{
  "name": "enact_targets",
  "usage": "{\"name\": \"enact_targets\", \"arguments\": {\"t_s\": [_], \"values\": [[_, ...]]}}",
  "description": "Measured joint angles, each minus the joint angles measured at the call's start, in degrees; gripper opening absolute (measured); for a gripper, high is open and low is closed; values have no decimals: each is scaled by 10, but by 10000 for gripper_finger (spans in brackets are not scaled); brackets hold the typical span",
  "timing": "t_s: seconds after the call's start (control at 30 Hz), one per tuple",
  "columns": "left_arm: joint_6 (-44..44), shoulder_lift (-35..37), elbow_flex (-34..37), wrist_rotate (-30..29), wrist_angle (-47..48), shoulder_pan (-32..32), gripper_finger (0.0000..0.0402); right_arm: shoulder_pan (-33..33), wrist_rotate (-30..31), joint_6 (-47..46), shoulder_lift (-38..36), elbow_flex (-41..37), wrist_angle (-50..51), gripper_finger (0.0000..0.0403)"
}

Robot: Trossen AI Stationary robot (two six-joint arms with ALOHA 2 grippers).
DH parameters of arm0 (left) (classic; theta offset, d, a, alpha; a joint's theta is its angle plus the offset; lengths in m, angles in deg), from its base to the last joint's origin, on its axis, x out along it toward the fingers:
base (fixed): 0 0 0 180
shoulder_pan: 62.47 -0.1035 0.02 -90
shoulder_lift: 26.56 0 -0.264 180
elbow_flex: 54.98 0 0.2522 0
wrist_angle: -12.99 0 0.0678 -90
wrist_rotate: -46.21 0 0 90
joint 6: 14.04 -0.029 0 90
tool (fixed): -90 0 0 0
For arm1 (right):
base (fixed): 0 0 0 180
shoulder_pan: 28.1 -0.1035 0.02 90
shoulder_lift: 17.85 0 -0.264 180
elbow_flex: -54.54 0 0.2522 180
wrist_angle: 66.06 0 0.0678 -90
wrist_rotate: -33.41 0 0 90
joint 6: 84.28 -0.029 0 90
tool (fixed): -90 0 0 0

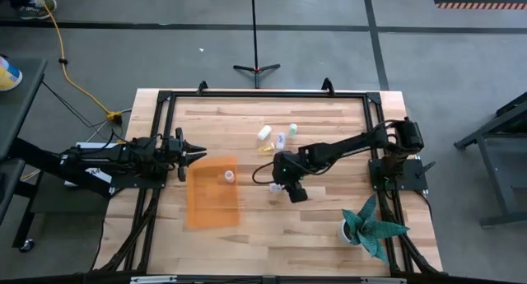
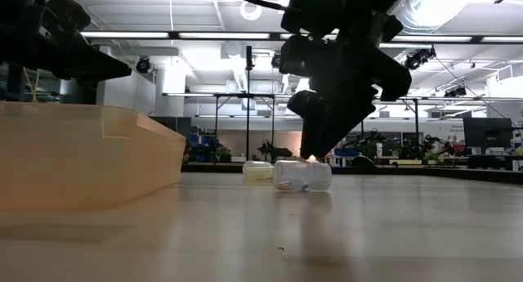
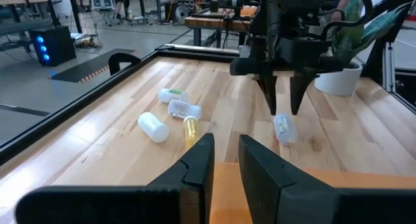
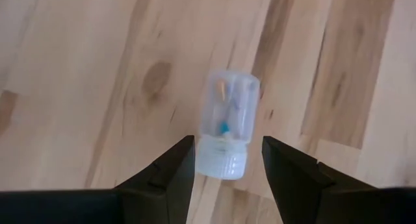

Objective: Pick and place pill bottles into a basket
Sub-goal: Put the bottom transparent pill bottle into the orange bin

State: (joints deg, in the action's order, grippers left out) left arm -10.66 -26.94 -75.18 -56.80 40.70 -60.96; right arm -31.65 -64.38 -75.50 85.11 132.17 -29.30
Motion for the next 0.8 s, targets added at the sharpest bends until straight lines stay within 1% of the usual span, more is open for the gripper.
{"name": "enact_targets", "arguments": {"t_s": [0.13, 0.3, 0.37, 0.5, 0.8], "values": [[2, 0, 0, 0, 0, 0, 108, 0, 2, -2, 0, 0, -14, 172], [2, 0, 0, 0, 0, 0, 108, 0, -49, -28, 1, 0, -101, 174], [2, 0, 0, 0, 0, 0, 108, -2, -55, -28, 6, 0, -112, 175], [2, 0, 0, 0, 2, 0, 108, -4, -15, -26, 26, 0, -108, 175], [2, 0, 0, 0, 5, 0, 108, -4, 8, -28, 66, 0, -113, 175]]}}
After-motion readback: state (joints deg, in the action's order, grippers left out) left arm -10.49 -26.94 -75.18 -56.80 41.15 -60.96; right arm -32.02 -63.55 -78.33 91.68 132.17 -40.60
